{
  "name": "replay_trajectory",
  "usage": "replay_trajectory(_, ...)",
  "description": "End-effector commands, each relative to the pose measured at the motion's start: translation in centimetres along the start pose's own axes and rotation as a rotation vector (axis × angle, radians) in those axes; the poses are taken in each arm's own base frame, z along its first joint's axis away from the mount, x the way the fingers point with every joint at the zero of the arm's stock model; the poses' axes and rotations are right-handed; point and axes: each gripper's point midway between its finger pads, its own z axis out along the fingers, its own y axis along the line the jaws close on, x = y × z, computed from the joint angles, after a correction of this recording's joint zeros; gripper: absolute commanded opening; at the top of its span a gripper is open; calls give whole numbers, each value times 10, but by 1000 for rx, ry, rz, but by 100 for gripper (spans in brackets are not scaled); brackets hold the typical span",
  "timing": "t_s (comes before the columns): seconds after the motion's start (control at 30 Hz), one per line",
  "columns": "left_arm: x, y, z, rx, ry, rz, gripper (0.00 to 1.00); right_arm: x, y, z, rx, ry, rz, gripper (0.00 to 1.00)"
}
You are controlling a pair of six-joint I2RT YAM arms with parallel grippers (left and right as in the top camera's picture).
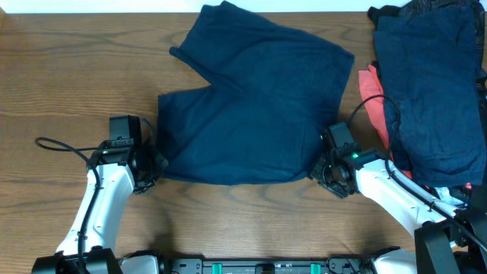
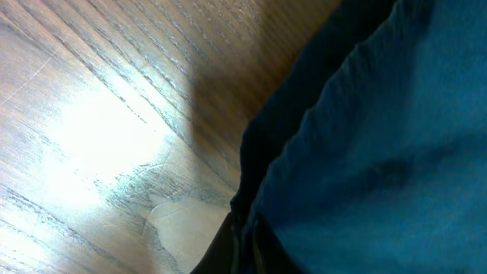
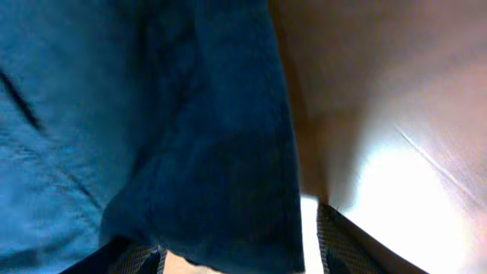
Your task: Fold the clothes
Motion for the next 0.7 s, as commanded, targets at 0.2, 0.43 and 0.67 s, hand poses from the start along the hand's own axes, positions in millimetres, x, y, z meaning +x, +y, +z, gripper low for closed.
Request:
replay_trajectory(0.2,-5,1,-3,-8,-19,-8,6,10,17,-15,-91,41,-158,63)
replay_trajectory(0.43,-5,1,-3,-6,-20,-8,6,1,17,-54,-136,-78,-201,72)
replay_trajectory(0.67,-5,0,-3,-6,-21,-8,6,-6,-10,-41,-2,-113,-67,75)
